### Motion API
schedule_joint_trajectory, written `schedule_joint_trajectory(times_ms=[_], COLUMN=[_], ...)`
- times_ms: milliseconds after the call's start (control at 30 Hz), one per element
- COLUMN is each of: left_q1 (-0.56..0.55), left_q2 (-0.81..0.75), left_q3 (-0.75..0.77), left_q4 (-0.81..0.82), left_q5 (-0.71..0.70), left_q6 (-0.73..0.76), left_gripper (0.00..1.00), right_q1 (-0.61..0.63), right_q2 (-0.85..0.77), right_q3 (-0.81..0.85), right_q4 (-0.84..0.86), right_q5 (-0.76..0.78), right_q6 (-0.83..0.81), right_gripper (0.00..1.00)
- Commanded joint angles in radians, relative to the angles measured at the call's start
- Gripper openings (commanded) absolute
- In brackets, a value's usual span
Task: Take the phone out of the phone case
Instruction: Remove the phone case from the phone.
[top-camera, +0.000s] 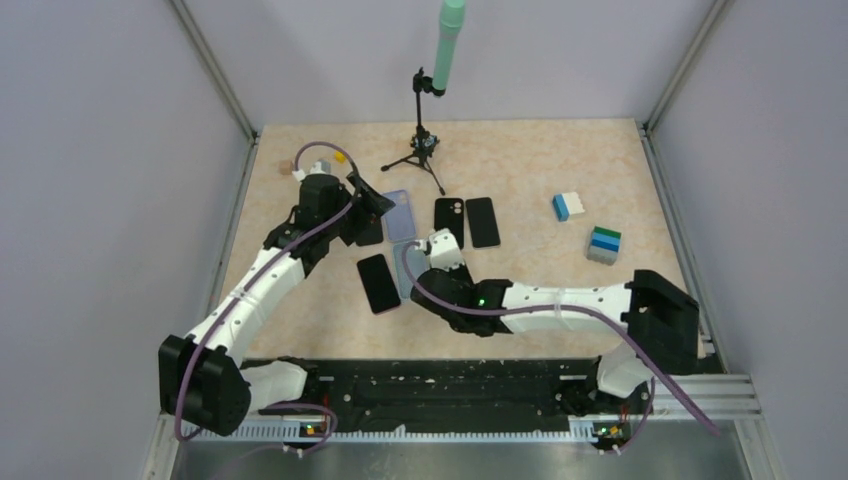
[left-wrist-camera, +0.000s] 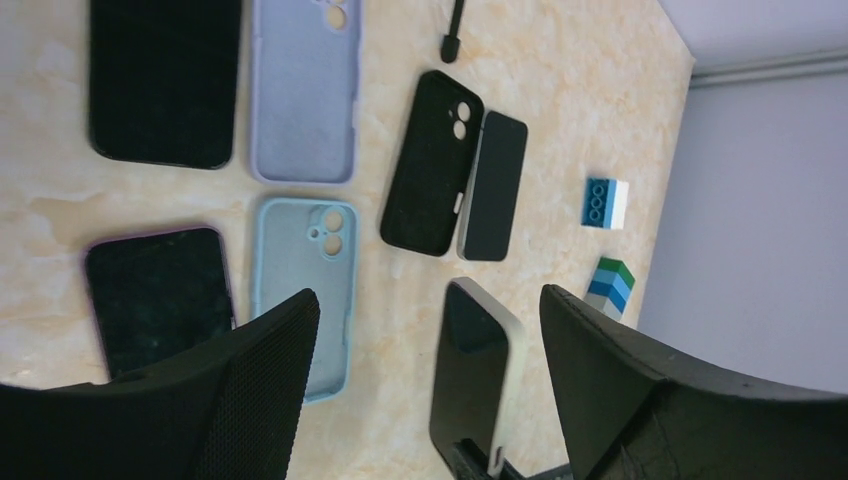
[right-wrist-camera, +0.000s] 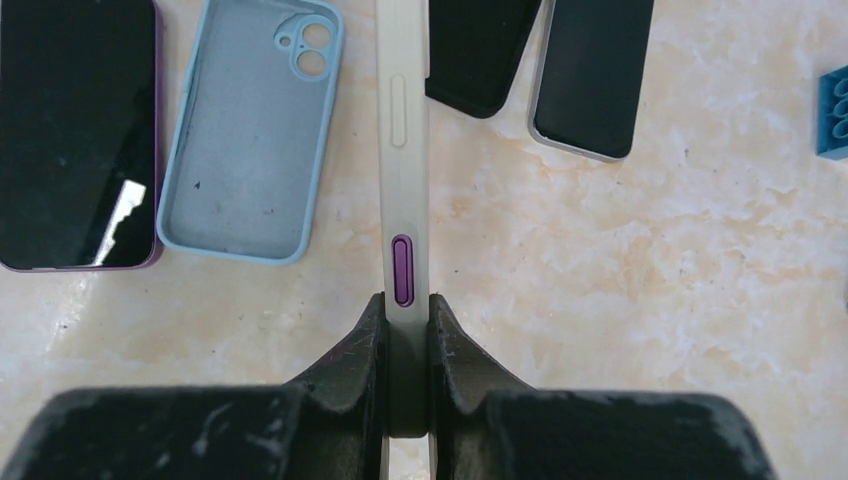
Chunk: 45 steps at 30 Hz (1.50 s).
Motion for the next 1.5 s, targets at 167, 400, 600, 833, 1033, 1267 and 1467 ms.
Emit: schedule_joint_trajectory(times_ms=[167, 400, 600, 833, 1033, 1267, 1467], left_q1=[0.044, 0.043, 0.021, 0.016, 0.017, 0.002, -0.033], left_q2=[-0.054, -0.048, -0.043, -0.081, -0.076, -0.061, -0.077], left_q3=[-0.034, -0.083, -0.078, -0.117, -0.129, -0.186, -0.189], left_q4=[-0.011, 0.214, 0.300, 0.413, 0.518, 0.803, 0.880], left_q5=[0.001, 0.338, 0.581, 0.643, 0.722, 0.803, 0.776], left_q6=[0.072, 0.149, 0.248, 0.229, 0.144, -0.072, -0.123], left_gripper=[0.82, 0.80, 0.77, 0.78, 0.78, 0.63, 0.48], right_q1=[-0.203, -0.427, -0.584, -0.625, -0.625, -0.625, -0.625], right_q2=[-0.275, -0.458, -0.540, -0.549, -0.532, -0.502, -0.468], right_q3=[-0.144, -0.283, -0.357, -0.384, -0.352, -0.337, -0.294], right_q4=[0.230, 0.403, 0.573, 0.840, 0.912, 1.006, 1.025], right_q5=[-0.356, -0.764, -1.104, -1.340, -1.424, -1.460, -1.479], right_q6=[0.096, 0.208, 0.317, 0.453, 0.484, 0.542, 0.550], right_gripper=[0.00, 0.00, 0.00, 0.00, 0.00, 0.00, 0.00])
